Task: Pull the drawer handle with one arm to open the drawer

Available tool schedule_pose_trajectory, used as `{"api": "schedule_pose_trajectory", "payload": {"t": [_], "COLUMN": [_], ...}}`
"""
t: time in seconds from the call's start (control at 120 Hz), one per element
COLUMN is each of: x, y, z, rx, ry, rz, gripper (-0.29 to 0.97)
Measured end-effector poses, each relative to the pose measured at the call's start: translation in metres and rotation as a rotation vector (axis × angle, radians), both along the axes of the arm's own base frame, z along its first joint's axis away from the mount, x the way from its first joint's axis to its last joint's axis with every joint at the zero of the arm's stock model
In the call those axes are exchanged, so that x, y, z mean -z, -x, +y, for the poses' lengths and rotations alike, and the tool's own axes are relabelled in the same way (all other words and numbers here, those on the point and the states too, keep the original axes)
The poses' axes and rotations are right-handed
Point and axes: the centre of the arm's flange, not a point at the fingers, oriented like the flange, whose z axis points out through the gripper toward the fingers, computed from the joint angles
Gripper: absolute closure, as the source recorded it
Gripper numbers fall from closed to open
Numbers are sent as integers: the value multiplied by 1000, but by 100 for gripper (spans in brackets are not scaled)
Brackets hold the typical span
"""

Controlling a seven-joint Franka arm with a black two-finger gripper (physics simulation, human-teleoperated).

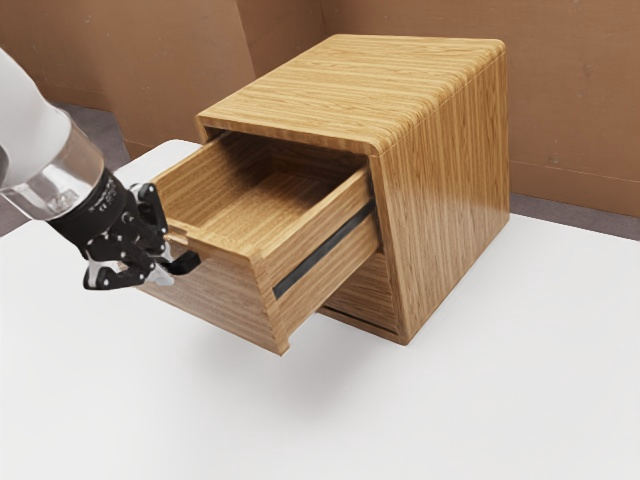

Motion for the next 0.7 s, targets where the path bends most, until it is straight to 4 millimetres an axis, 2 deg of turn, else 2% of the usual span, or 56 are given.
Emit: {"api": "schedule_pose_trajectory", "payload": {"t": [0.208,0.367,0.508,0.617,0.7], "x": [-2,-5,-14,-23,-37], "y": [23,32,39,50,59], "z": [-6,-6,-19,-32,-53], "rx": [-12,-22,-9,6,29], "ry": [-3,-4,-22,-39,-66], "rz": [-21,-38,-68,-92,-117], "gripper": [78,78,49,36,25]}}
